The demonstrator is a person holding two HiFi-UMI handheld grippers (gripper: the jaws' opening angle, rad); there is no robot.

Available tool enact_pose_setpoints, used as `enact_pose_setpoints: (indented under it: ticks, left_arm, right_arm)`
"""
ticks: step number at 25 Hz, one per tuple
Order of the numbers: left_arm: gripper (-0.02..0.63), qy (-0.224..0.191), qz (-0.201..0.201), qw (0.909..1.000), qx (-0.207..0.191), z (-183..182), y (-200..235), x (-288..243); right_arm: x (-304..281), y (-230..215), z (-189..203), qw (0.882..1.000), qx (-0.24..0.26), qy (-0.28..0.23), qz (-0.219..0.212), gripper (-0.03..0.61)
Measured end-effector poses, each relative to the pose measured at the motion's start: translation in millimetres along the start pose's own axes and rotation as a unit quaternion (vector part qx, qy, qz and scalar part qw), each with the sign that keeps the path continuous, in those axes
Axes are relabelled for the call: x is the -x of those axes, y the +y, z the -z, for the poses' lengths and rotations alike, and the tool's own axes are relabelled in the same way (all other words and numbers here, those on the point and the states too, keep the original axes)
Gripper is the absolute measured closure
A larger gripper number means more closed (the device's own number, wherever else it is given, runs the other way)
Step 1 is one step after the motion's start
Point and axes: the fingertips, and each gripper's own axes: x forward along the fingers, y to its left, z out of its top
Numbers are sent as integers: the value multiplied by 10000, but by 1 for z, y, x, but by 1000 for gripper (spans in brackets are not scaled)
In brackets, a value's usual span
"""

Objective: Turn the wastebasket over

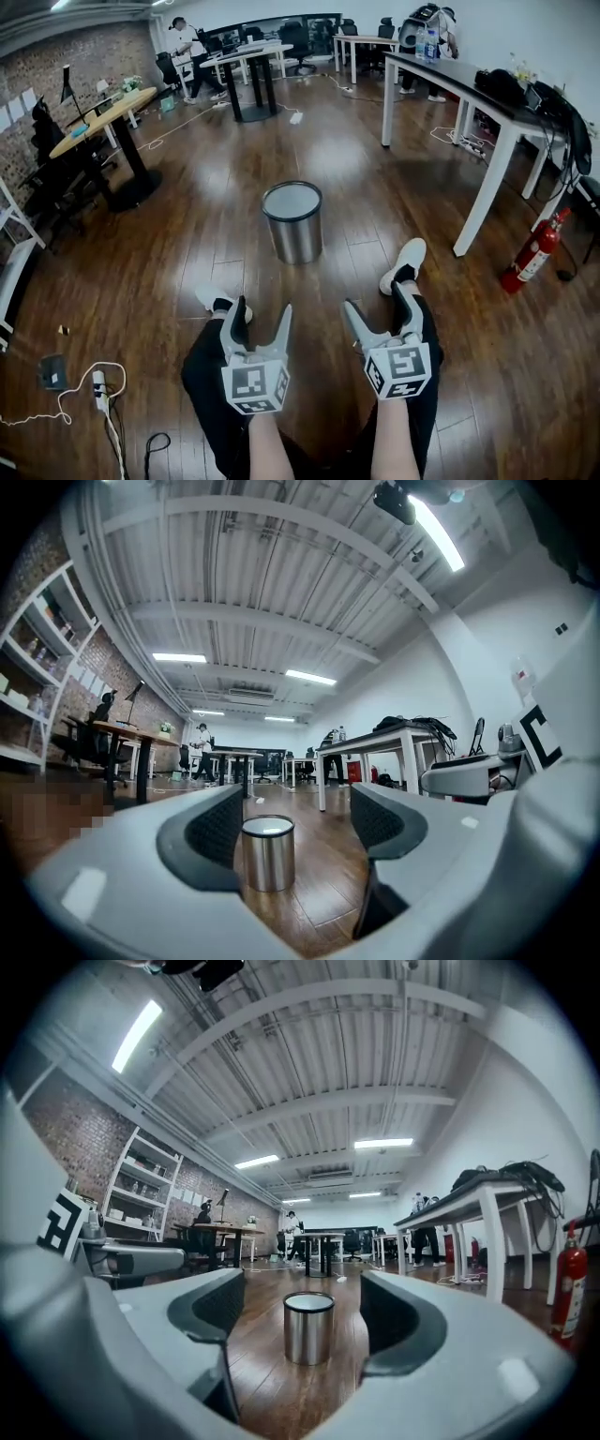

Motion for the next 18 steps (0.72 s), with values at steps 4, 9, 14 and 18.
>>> enact_pose_setpoints:
  ticks: [4,9,14,18]
  left_arm:
    - [256,157,29,9998,-90,3,-17,62]
    - [256,233,71,9997,27,15,-27,123]
    - [256,263,228,9994,-44,21,-33,175]
    - [256,233,300,9993,-11,26,-19,219]
  right_arm:
    - [60,22,1,10000,-35,54,-3,204]
    - [118,49,21,9997,-104,234,45,204]
    - [162,78,32,9993,-127,334,133,204]
    - [191,114,41,9990,-126,385,200,204]
